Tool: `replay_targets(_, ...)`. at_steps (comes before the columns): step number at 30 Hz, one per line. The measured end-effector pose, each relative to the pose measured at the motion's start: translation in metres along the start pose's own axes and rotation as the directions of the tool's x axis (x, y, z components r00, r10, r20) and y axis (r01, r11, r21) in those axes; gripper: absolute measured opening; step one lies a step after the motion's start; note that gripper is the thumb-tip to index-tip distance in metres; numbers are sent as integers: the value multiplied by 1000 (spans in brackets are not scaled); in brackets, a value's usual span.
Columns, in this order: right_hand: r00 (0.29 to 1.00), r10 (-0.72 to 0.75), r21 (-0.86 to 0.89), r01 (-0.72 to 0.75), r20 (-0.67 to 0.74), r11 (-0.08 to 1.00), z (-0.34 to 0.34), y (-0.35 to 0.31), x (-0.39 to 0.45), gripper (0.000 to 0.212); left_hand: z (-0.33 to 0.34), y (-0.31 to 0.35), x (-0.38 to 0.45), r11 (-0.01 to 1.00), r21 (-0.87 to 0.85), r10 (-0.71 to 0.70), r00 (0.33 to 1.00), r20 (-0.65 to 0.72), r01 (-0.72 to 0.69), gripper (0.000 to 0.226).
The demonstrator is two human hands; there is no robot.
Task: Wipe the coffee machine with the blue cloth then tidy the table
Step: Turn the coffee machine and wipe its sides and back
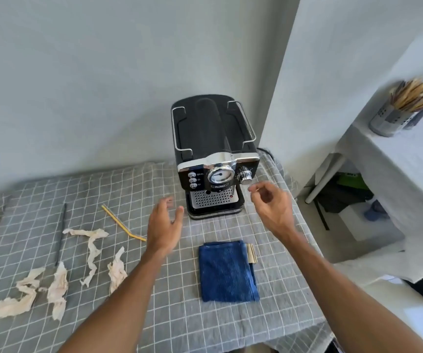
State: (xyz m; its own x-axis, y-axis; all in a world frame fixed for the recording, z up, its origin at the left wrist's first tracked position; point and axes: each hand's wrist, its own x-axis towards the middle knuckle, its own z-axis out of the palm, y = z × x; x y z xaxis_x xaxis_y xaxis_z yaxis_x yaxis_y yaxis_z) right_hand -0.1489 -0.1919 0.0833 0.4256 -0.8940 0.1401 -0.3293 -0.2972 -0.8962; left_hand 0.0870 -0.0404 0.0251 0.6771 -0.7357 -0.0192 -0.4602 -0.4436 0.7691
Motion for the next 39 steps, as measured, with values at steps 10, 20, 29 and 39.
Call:
replay_targets(10, 950, -264, -152, 240, -165, 959, -20, -98, 71, 15, -70, 121, 66, 938, -37, 328, 918, -224, -344, 55)
replay_targets(20, 980, -46, -322, 107, 193, 940, 6, -81, 117, 66, -48, 146, 83, 972, 161, 170, 985, 38, -174, 75)
replay_targets(29, 982, -36, -273, 87, 184, 958, 8, -60, 125, 51, -32, 137, 78, 981, -114, 148, 986, -77, -157, 59)
replay_targets(39, 998, -16, -156, 26, 62, 987, 12, -66, 118, 58, -19, 147, 80, 995, 12, 97, 977, -188, -97, 47)
